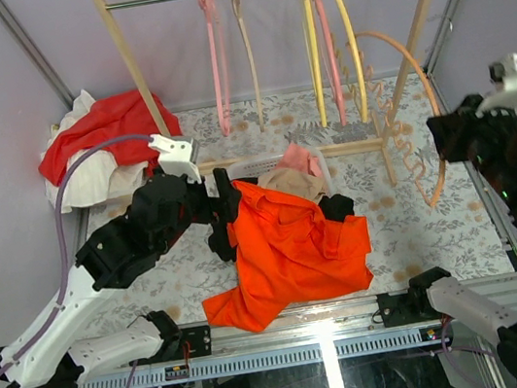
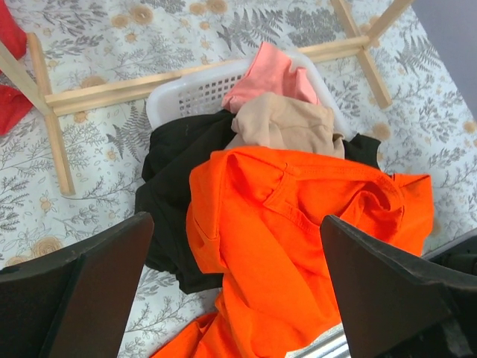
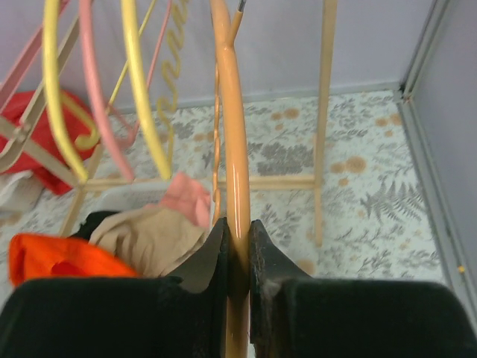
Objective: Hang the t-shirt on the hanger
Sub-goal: Pick up the hanger from the clothesline, then place the T-shirt on the hanger.
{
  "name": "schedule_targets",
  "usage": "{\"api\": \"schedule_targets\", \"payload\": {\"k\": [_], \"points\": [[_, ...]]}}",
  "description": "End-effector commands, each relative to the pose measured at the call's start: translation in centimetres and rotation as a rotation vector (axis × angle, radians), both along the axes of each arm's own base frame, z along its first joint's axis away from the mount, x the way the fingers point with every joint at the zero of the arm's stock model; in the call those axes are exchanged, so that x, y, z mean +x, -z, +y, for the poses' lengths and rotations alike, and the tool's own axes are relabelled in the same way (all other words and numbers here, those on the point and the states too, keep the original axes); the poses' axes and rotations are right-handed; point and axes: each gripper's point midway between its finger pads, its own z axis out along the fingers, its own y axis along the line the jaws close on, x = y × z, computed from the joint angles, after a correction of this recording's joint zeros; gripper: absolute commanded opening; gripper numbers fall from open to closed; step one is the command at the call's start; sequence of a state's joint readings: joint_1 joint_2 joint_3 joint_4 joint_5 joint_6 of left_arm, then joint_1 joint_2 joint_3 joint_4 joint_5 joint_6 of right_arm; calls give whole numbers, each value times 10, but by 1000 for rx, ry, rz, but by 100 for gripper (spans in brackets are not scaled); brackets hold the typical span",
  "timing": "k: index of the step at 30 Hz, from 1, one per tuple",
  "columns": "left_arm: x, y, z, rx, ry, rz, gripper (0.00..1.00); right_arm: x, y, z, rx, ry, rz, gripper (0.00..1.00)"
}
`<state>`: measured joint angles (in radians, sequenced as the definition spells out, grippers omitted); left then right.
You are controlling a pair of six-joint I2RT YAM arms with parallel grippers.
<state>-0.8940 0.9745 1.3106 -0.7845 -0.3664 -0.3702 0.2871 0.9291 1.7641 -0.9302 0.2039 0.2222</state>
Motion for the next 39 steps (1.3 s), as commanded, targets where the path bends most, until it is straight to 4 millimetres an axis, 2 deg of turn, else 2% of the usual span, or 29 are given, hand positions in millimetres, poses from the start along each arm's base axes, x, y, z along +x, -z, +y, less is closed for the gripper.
{"api": "schedule_targets", "payload": {"k": [1, 4, 7, 12, 14, 18, 23, 28, 35, 39], "points": [[-16, 18, -8, 57, 52, 41, 93, -45, 30, 20, 93, -139, 101, 0], [-24, 31, -6, 87, 47, 62, 93, -77, 56, 39, 161, -262, 180, 0], [-30, 38, -16, 88, 60, 80, 92, -109, 75, 58, 226, -400, 241, 0], [-35, 51, -29, 152, 24, 88, 91, -146, 107, 54, 223, -431, 331, 0], [-35, 56, -36, 169, 4, 89, 91, -160, 107, 55, 227, -460, 336, 0], [-27, 68, -44, 224, -50, 85, 90, -185, 97, 60, 243, -540, 306, 0], [-9, 76, -44, 293, -146, 32, 84, -196, 93, 67, 270, -597, 295, 0], [5, 87, -45, 380, -230, 4, 72, -200, 94, 73, 289, -647, 291, 0], [25, 86, -47, 323, -264, 1, 63, -202, 113, 77, 299, -665, 331, 0], [34, 87, -42, 310, -292, 3, 51, -202, 120, 73, 286, -642, 338, 0]]}}
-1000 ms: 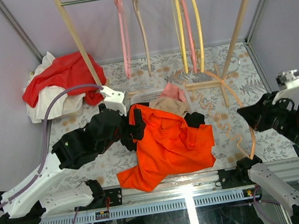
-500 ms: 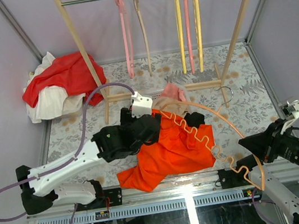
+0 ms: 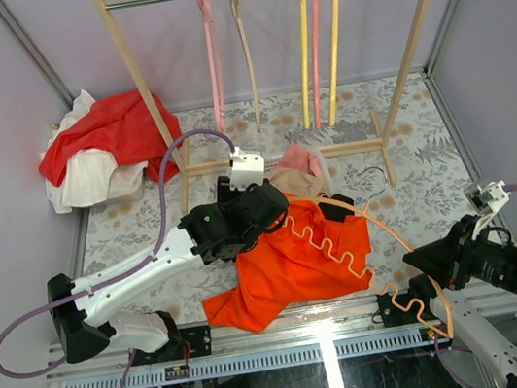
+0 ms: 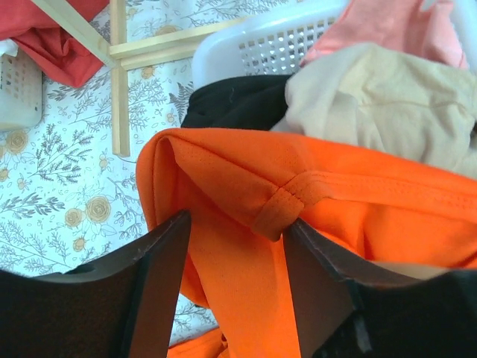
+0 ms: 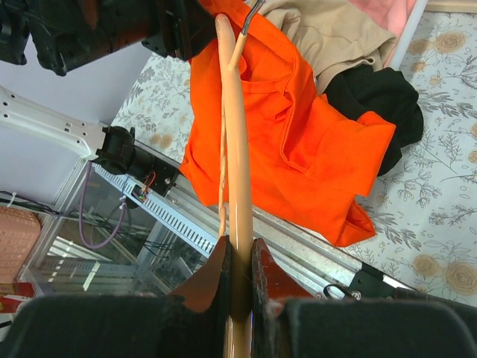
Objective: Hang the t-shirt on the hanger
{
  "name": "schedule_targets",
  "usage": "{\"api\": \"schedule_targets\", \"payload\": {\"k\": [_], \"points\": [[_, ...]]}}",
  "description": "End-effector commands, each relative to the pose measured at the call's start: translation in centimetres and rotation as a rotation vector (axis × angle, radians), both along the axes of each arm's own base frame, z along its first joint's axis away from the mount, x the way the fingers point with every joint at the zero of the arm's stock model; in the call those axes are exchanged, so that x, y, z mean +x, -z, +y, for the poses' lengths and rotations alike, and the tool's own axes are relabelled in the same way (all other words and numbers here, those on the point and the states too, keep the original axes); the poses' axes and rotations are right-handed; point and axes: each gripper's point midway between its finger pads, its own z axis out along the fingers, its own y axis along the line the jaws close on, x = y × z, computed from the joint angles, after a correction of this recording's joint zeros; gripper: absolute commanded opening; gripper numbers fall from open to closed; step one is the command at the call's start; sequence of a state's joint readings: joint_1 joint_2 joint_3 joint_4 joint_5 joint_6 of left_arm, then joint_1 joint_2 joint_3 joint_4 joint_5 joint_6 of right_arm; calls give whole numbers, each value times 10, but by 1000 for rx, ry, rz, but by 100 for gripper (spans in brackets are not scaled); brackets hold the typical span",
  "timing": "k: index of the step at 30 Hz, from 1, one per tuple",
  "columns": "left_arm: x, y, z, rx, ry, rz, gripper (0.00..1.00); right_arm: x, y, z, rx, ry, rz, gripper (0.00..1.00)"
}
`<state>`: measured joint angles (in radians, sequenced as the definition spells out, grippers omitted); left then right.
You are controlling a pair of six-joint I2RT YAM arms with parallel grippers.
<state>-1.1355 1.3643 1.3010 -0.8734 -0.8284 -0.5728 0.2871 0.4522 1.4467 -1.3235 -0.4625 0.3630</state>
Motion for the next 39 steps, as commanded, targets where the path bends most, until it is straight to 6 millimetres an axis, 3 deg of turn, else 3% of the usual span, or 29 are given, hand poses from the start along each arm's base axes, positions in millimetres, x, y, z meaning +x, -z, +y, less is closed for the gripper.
{"api": "schedule_targets", "payload": {"k": [1, 6, 14, 27, 39], "points": [[17, -17, -1, -82, -55, -71, 49, -11, 0, 5, 29, -42, 10, 0], [21, -18, -2, -100, -56, -74, 30, -4, 3, 3, 17, -20, 6, 0], [14, -36, -15, -191, 21, -55, 17, 13, 0, 14, 63, -39, -23, 0], [5, -83, -25, -291, 121, -63, 13, 39, -28, 32, 156, -89, -163, 0], [-7, -135, -45, -380, 244, -96, 13, 43, -11, 48, 200, -184, -141, 0]]}}
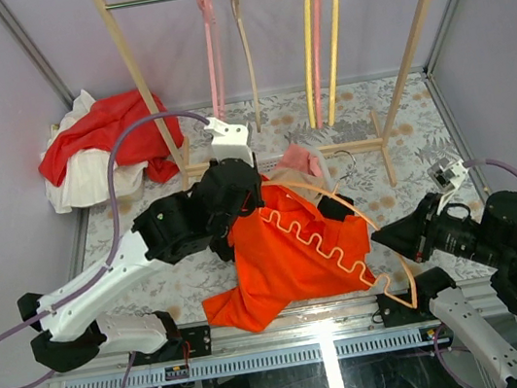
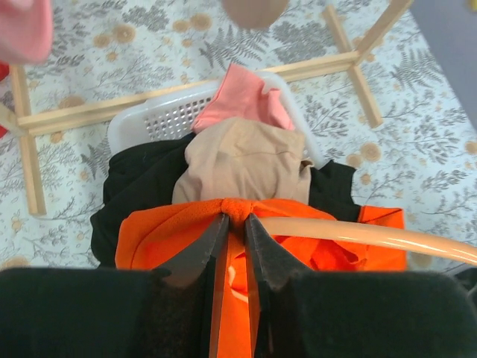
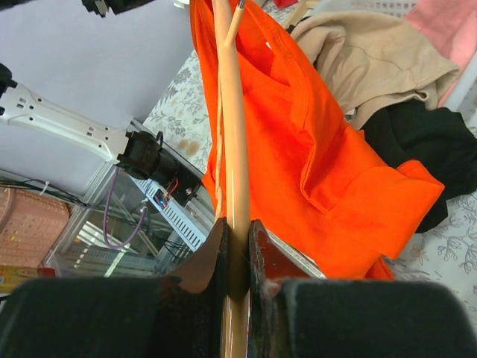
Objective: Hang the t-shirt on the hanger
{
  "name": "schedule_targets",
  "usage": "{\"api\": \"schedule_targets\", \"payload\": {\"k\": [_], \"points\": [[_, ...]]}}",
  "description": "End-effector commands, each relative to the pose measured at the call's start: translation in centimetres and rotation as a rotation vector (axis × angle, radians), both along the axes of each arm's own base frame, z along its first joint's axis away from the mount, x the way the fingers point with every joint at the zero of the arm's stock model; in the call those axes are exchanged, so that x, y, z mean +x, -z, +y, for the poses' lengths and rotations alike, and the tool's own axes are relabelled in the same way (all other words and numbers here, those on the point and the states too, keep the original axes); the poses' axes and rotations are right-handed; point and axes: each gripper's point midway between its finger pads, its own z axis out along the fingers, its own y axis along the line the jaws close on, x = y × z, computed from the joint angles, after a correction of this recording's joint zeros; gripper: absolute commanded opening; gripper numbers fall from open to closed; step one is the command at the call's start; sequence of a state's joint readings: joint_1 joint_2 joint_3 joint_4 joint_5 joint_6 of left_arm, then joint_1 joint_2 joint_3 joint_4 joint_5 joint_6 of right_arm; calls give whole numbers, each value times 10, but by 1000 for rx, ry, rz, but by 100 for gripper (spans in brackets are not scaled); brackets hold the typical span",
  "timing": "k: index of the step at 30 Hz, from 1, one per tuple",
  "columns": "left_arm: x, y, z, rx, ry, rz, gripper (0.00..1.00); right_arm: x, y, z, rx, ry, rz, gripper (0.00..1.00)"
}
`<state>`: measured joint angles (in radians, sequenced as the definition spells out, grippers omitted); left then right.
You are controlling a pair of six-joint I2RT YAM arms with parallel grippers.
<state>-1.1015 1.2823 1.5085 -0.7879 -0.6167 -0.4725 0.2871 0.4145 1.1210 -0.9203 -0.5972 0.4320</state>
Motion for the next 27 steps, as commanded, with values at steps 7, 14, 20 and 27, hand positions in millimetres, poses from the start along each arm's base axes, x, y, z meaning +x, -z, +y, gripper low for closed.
{"api": "schedule_targets", "payload": {"k": [7, 14, 20, 27], "points": [[-18, -57, -28, -114, 151, -58, 12, -2, -29, 11, 92, -73, -155, 0], [-27, -66, -27, -90, 161, -50, 12, 2, -59, -9, -25, 13, -285, 0], [-28, -53, -9, -70, 95, -23, 15, 7, -53, -8, -27, 22, -270, 0], [-25, -27, 29, -9, -67, 6, 38, 11, -26, -3, 8, 17, -257, 0]]}}
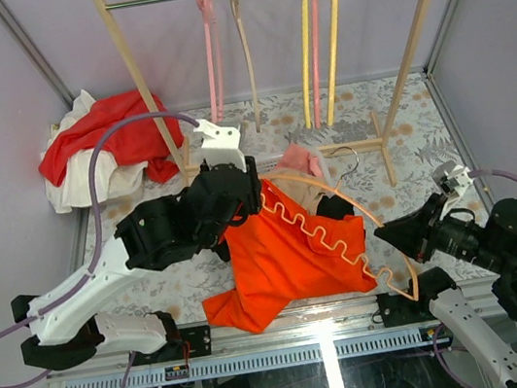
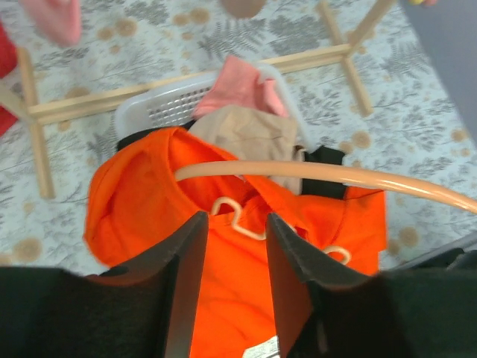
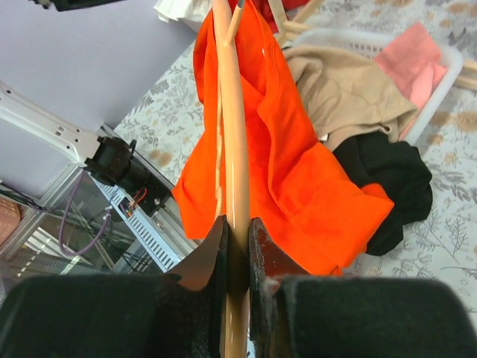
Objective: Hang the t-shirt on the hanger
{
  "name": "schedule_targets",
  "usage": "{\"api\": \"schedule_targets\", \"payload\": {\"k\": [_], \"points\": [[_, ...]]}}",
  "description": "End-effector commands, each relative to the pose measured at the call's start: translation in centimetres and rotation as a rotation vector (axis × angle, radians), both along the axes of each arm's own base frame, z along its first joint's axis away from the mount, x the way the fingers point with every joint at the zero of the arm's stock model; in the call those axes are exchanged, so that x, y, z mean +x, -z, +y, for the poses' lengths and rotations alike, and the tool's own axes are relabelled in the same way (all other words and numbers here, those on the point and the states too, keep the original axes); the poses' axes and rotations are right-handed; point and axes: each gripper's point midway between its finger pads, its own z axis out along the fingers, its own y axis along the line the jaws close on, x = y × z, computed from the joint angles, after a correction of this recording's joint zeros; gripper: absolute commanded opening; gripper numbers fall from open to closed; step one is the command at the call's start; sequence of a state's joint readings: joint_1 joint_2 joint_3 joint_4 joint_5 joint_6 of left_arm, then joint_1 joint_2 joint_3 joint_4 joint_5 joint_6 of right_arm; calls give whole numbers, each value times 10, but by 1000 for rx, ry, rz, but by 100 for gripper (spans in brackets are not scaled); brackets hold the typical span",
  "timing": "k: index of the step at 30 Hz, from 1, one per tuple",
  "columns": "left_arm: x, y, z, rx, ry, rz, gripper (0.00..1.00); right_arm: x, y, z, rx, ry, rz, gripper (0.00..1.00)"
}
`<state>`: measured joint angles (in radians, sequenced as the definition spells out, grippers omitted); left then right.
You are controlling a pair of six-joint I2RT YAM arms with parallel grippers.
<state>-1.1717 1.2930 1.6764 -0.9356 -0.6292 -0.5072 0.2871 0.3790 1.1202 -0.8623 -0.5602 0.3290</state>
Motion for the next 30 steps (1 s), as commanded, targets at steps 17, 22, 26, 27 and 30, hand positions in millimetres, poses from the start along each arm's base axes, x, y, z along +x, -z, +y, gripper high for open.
{"api": "schedule_targets", "payload": {"k": [17, 22, 26, 27, 30], "points": [[32, 75, 36, -34, -214, 57, 68, -4, -3, 10, 54, -69, -72, 0], [37, 75, 35, -48, -228, 50, 69, -19, -7, 14, 87, -117, -65, 0], [39, 78, 35, -46, -238, 54, 65, -27, -8, 14, 96, -130, -63, 0], [39, 79, 34, -48, -234, 56, 61, -27, -7, 13, 93, -124, -61, 0], [36, 77, 33, -59, -219, 66, 42, -23, -5, 9, 66, -98, -54, 0]]}}
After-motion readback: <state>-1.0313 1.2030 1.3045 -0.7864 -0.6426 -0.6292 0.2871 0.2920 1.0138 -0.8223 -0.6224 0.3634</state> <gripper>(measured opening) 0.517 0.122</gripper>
